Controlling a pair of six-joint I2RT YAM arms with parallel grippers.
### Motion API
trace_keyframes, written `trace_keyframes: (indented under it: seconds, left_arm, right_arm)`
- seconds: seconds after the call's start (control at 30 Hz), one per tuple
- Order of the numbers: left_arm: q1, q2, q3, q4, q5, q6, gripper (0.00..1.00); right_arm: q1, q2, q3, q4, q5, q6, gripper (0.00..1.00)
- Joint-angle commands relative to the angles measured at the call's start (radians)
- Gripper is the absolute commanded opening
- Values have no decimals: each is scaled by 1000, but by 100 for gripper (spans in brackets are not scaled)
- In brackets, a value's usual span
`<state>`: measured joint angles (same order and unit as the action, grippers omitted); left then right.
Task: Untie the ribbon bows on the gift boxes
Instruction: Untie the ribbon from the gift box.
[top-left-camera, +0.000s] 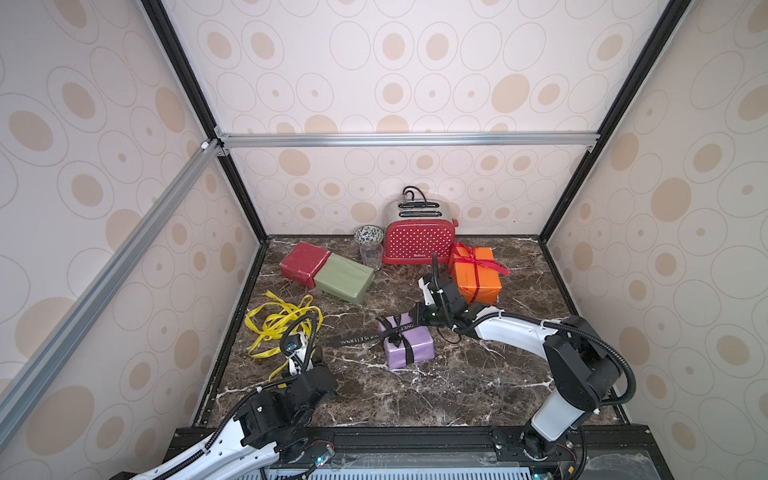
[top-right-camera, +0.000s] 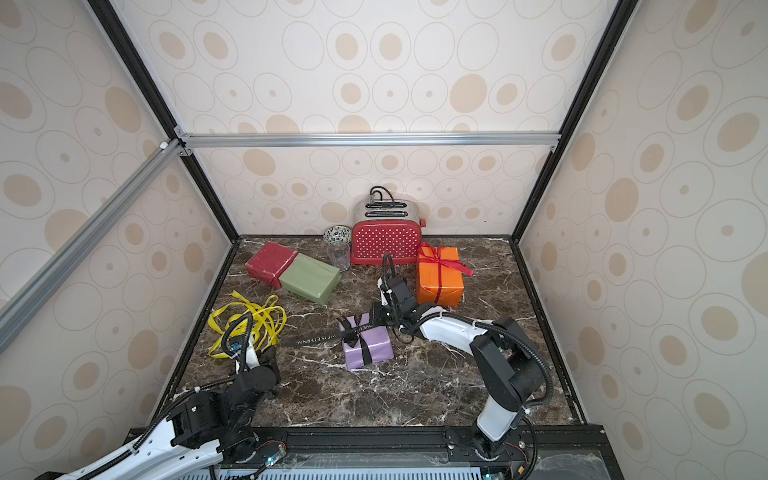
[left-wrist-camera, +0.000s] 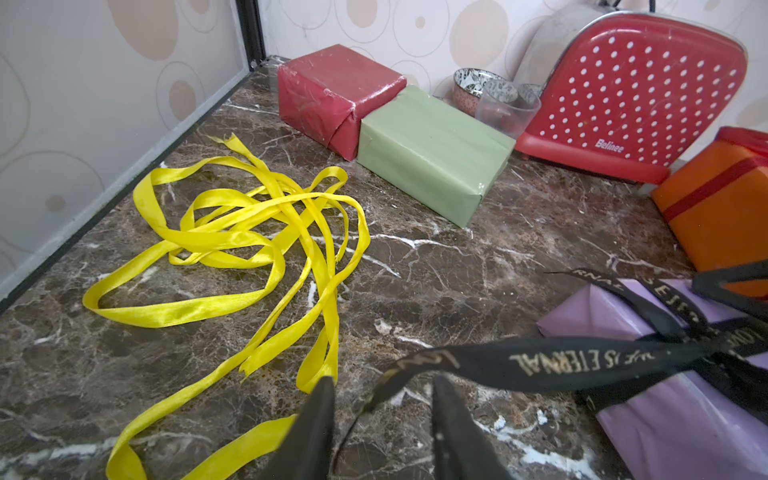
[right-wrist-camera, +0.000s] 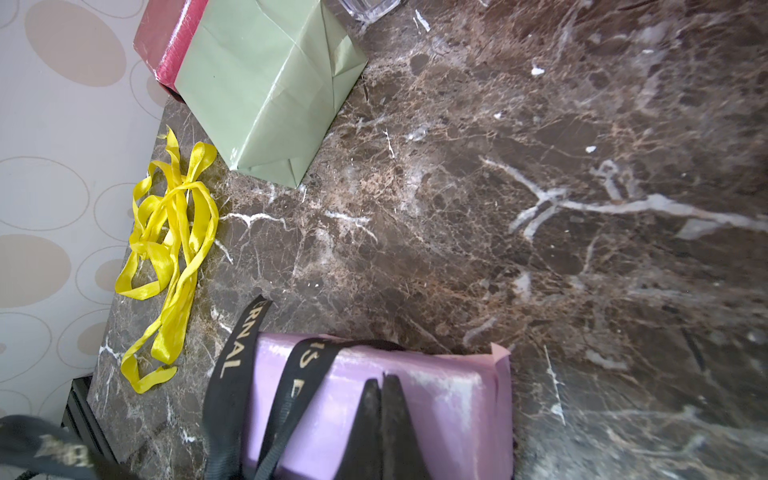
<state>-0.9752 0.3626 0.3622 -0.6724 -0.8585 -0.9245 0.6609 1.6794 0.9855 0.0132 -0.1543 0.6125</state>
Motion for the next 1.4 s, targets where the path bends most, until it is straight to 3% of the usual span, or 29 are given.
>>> trace_keyframes:
  seconds: [0.0,0.2,0.37,0.47,0.67,0.8,0.9,1.03,1.13,1.27,1.37]
  left_arm:
    - [8,13,28,9,-72,-4,51]
    - [58,106,47,192,-9,59,67]
    - [137,322,125,345,198,111,99]
    - [139,488,229,361,311,158,99]
    - [139,733,387,439,576,256,87]
    - [139,871,503,403,727,294,84]
    - [138,983,609,320,795,299,77]
    - [132,1104,749,186,806,269,67]
    - [132,1180,843,89,776,246,65]
    - [127,1282,964,-26,776,251,58]
    - [125,1346,1032,-86,756,255,43]
  right_arm:
    - [1,52,-43,-188,62,-10,0]
    - [6,39,-52,-171,56,-26,0]
    - [17,19,-64,-147,52,-45,0]
    - [20,3,-77,-122,44,-57,1]
    - [22,-77,-143,5,-22,-74,8]
    - [23,-203,-243,142,-57,-67,24]
    - [22,-312,-301,157,11,-66,33]
    - [18,-488,-385,175,107,-50,42]
    - [2,-616,-485,263,122,0,49]
    - [-37,-697,-535,305,91,51,44]
    - [-59,-699,-505,207,47,86,37]
